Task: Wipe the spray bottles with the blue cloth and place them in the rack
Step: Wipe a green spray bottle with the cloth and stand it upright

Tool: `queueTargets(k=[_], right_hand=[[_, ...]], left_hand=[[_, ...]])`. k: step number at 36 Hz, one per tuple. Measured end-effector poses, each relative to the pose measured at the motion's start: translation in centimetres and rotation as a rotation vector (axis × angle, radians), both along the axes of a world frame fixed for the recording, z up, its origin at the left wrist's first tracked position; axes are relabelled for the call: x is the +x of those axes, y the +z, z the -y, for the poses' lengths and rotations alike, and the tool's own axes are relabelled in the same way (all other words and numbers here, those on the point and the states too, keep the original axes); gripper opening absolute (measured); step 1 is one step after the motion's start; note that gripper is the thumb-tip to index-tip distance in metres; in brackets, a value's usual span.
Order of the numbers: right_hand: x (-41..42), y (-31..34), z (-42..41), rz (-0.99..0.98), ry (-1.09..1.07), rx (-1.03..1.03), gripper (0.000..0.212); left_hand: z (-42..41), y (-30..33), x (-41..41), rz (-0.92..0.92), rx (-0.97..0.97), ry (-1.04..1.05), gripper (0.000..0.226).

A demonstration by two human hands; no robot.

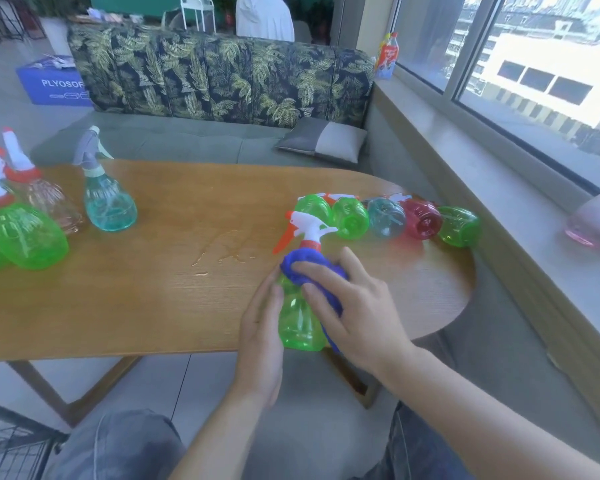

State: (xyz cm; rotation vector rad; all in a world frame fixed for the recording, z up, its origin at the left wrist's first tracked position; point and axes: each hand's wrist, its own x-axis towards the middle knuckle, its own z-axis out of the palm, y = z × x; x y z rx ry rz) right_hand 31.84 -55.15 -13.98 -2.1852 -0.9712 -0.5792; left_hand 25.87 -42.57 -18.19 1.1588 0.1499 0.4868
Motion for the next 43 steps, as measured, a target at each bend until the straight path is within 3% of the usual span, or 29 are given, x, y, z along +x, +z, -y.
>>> queueTargets(k=[5,11,15,18,23,29,36,39,43], right_hand=[[-1.4,-1.5,1.2,0.139,0.169,-0.113,0.032],[-2.1,-2.6,2.6,0.297,0.329,-0.247,0.027],[-1.2,-0.7,2.8,0.265,0.234,-0.158,0.033],[0.1,1.0,2.0,0.090,0.088,0.032,0.035],[0.9,0.7,0.5,-0.082,-0.041,0.091,0.036],[-1.6,-1.6,0.7,0.064,0.107,0.010,0.030],[-3.0,-3.0,1.6,0.234,0.221,-0.165,0.027],[-2.0,-1.8,1.7,0.231,0.202,-0.063,0.027],[0.1,0.3,1.2,0.067,0.059,0.182,0.031]], left_hand=[[-0.6,-0.2,0.0,-0.077,-0.013,0.026,0.037],[-1.4,0.2,-0.5,-0.039,0.026,-0.026,0.043],[-1.1,0.0,-0.1,-0.042,0.055,-0.026,0.046],[-0.7,-0.3,0.1,-0.019,0.076,-0.040,0.050],[-0.5,-0.4,0.0,0.002,0.048,-0.075,0.046],[-1.1,-0.5,0.0,-0.069,0.032,-0.006,0.039],[-1.7,0.6,-0.4,0.001,0.061,-0.016,0.040],[-1.6,0.3,-0.1,0.002,0.096,0.020,0.040],[-1.2,0.1,-0.1,0.022,0.108,0.012,0.042]])
